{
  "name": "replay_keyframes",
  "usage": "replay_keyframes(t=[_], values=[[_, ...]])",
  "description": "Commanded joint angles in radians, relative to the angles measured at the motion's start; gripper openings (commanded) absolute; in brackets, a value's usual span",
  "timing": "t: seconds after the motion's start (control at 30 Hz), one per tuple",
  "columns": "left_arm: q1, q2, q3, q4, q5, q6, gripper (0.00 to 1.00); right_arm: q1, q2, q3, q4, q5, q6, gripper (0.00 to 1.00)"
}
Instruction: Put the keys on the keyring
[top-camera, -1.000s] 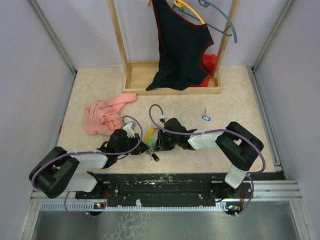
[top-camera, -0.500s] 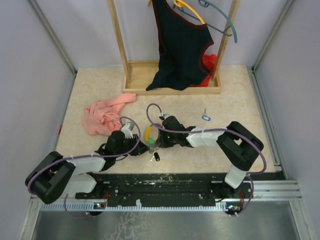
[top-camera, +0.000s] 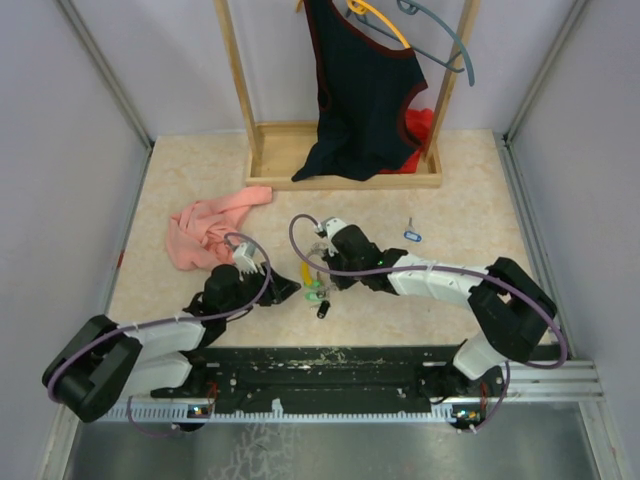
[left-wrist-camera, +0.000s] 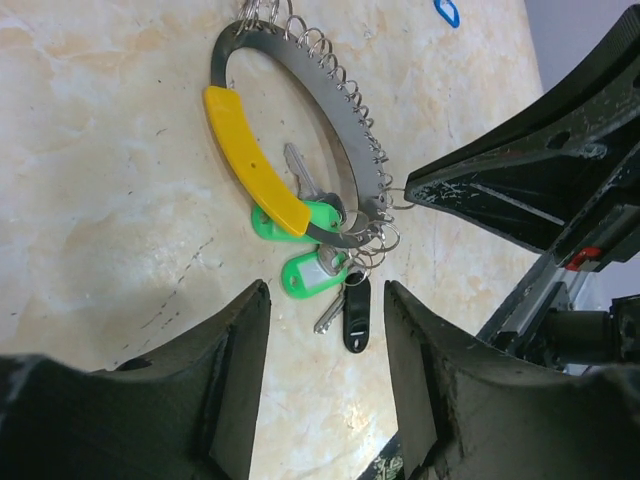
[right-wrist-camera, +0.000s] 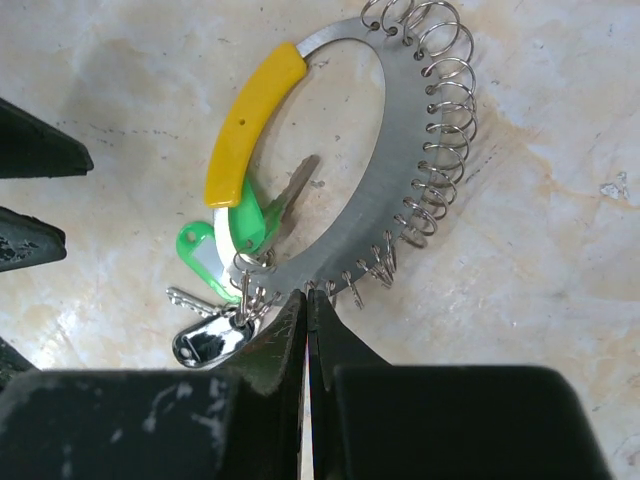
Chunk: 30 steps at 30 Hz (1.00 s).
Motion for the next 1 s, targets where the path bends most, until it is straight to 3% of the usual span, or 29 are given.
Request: replay_keyframes(t=[0.0, 0.17, 0.27, 0.37, 0.7, 0.97], values=[[0.008, 0.079, 0.018, 0.136, 0.058, -0.060, 0.55, 0.007, -0.014, 0.047, 0.006, 0.015, -0.082, 0.00], [0.008, 0.170, 0.067, 0.131, 0.126, -0.019, 0.53, 0.006, -0.018, 0.043, -0.019, 0.081, -0.096, 0.01], [0.008, 0.201, 0.073, 0.136, 0.128, -0.016, 0.52, 0.006, -0.022, 0.047, -0.061, 0.146, -0.098, 0.16], [0.008, 0.211, 0.075, 0.136, 0.122, -0.005, 0.52, 0.007, -0.020, 0.048, -0.106, 0.200, -0.075, 0.22], [0.008, 0.228, 0.111, 0.082, 0.137, 0.031, 0.51, 0.007, -0.052, 0.001, -0.029, -0.013, -0.063, 0.20], [0.008, 0.230, 0.115, 0.074, 0.148, 0.032, 0.50, 0.007, 0.010, 0.031, -0.046, -0.040, -0.089, 0.16]])
